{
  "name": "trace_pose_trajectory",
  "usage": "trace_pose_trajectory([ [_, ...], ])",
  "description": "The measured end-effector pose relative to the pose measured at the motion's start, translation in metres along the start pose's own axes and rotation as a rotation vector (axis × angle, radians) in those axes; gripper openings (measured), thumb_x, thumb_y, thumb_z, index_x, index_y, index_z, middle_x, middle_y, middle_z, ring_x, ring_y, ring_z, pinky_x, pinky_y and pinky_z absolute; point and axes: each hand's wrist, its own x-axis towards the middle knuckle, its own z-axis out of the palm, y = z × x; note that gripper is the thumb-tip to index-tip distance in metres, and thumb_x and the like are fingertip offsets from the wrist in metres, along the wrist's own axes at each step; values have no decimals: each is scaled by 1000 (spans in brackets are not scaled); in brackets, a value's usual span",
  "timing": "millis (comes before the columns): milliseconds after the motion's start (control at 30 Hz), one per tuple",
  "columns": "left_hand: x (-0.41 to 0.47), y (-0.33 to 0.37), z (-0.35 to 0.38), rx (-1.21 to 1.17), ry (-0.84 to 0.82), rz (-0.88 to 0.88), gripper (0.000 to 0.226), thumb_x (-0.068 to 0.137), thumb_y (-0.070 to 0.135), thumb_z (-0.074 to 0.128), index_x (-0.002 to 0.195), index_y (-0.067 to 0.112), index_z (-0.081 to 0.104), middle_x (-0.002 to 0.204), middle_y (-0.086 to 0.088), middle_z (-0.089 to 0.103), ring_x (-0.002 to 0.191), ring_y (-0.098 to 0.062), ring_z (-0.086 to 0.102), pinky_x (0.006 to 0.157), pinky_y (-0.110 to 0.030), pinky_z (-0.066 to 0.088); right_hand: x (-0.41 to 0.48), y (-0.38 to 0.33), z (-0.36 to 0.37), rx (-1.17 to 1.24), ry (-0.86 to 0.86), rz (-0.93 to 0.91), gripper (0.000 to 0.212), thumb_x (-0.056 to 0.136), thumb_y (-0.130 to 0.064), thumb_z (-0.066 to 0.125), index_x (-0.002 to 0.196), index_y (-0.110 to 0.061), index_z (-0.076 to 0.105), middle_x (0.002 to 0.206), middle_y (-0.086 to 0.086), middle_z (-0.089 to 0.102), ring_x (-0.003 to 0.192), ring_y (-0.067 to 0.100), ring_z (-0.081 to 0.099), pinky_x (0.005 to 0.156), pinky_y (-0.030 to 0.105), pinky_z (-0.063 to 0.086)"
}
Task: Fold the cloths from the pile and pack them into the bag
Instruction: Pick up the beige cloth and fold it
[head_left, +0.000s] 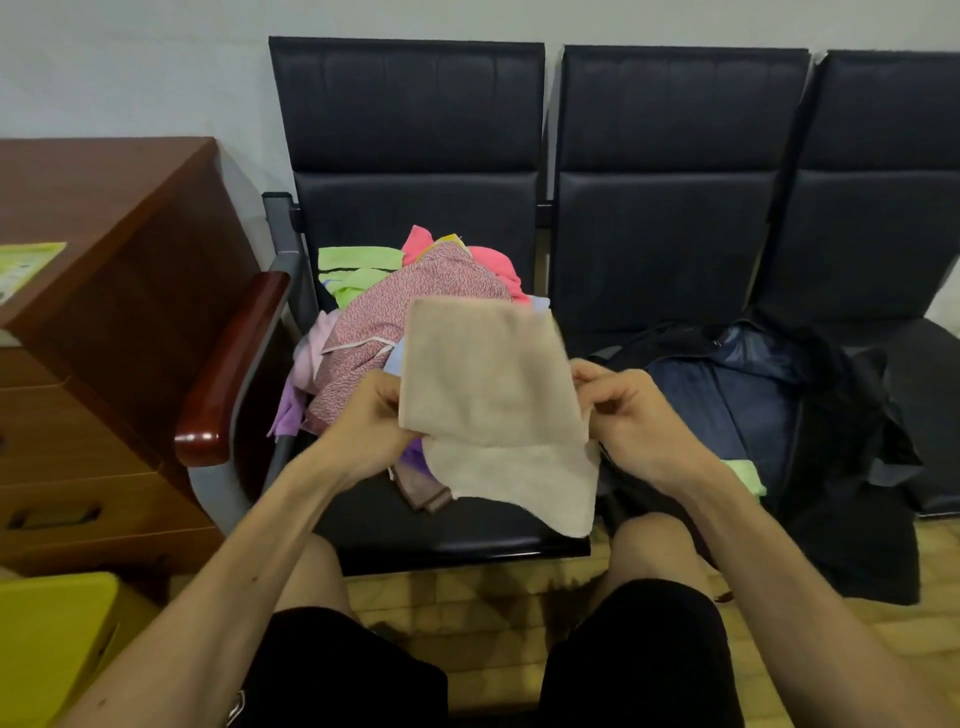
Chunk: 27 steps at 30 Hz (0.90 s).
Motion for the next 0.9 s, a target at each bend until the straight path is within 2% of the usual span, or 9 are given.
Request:
trace_pose_trajectory([
  [100, 7, 4, 4, 24, 12, 20, 51, 77, -31, 56, 70, 14, 81, 72, 14, 73, 72, 4, 67, 70, -19, 52, 4, 8, -1, -34, 74, -14, 53, 81, 30, 51, 78, -14, 80, 98, 1, 71, 97, 17, 66, 80, 27, 54],
  [200, 8, -1, 7, 53, 53, 129, 70, 73, -32, 54, 83, 31, 81, 89, 12, 75, 89, -4, 69, 80, -18, 51, 2, 14, 0, 28, 227, 41, 39, 87, 23, 52, 111, -3, 69, 91, 6, 72, 86, 6, 68, 79, 21, 55],
  [300, 6, 4, 10, 6, 72, 158, 47, 77, -3, 63, 113, 26, 69, 80, 11, 72, 77, -4, 64, 72, -18, 51, 2, 16, -1, 31, 249, 77, 28, 93, 11, 53, 116, 0, 65, 95, 6, 72, 84, 3, 69, 74, 18, 54],
  [400, 8, 8, 6, 112, 38, 177, 29, 75, 20, 65, 104, 24, 70, 89, 15, 74, 83, -1, 65, 74, -18, 51, 2, 16, -1, -49, 231, 109, 20, 98, 1, 52, 111, -2, 68, 93, -2, 73, 81, 3, 70, 68, 17, 53],
  [467, 9, 7, 3, 178, 8, 171, 24, 78, 2, 64, 89, 21, 72, 83, 18, 74, 79, 5, 63, 72, -15, 50, 1, 16, -1, -85, 211, 122, 19, 99, -1, 52, 104, -3, 70, 85, -5, 74, 77, 4, 69, 66, 18, 53],
  [533, 9, 6, 3, 187, -2, 150, 44, 78, -21, 59, 85, 21, 72, 80, 18, 74, 77, 6, 64, 72, -13, 50, -2, 18, -2, -91, 190, 137, 20, 100, -3, 51, 101, -5, 70, 82, -5, 74, 76, 7, 70, 65, 21, 55],
  [733, 7, 9, -2, 149, -72, 143, 56, 84, -2, 56, 106, 47, 69, 87, -14, 75, 85, -36, 69, 81, -48, 54, -9, 19, -6, 92, 137, 233, 22, 100, -8, 52, 114, -10, 69, 101, 7, 76, 92, 19, 71, 74, 28, 58],
  [833, 3, 9, -2, 115, -122, 102, 68, 96, -12, 49, 114, 51, 69, 110, 6, 75, 111, -17, 68, 97, -32, 53, -11, 19, -9, 160, 133, 261, 23, 99, -8, 53, 115, -13, 69, 106, 6, 75, 98, 20, 70, 76, 28, 56],
  [900, 1, 12, 0, 43, -137, 38, 59, 98, -11, 47, 106, 39, 76, 114, 9, 74, 115, -12, 66, 93, -22, 53, -13, 21, -9, 176, 130, 281, 24, 99, -8, 53, 116, -13, 68, 107, 7, 74, 100, 20, 69, 78, 30, 56],
])
